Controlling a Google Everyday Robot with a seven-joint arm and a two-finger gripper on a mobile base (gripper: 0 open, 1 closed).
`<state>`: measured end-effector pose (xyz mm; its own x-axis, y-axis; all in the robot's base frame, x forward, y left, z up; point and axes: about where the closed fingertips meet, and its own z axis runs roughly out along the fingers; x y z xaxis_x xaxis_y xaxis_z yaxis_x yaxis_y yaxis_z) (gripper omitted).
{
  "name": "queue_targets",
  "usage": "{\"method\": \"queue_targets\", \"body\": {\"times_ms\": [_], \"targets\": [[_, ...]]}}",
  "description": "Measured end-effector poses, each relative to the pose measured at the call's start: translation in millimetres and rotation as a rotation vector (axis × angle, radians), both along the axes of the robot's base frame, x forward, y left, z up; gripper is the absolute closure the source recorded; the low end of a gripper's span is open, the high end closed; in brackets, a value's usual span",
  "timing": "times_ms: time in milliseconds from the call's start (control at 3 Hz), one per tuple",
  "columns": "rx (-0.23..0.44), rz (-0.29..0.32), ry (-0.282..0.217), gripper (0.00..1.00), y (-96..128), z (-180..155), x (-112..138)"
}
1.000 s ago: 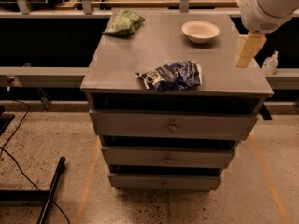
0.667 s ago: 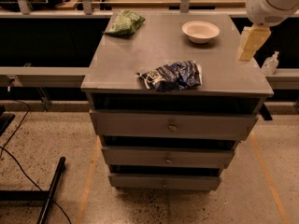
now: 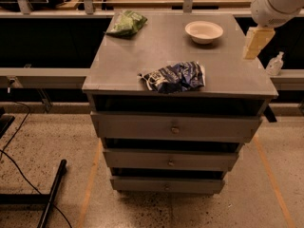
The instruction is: Move paper bowl near blue chip bag
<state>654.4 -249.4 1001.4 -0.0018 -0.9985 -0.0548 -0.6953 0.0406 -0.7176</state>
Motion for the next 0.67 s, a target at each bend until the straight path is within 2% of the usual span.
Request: {"method": "queue_targets", "body": {"times_ms": [333, 667], "targets": [[-0.032, 0.076, -0.057, 0.00, -19, -8, 46], [-0.064, 0.168, -0.083, 0.00, -30, -13, 83]]}}
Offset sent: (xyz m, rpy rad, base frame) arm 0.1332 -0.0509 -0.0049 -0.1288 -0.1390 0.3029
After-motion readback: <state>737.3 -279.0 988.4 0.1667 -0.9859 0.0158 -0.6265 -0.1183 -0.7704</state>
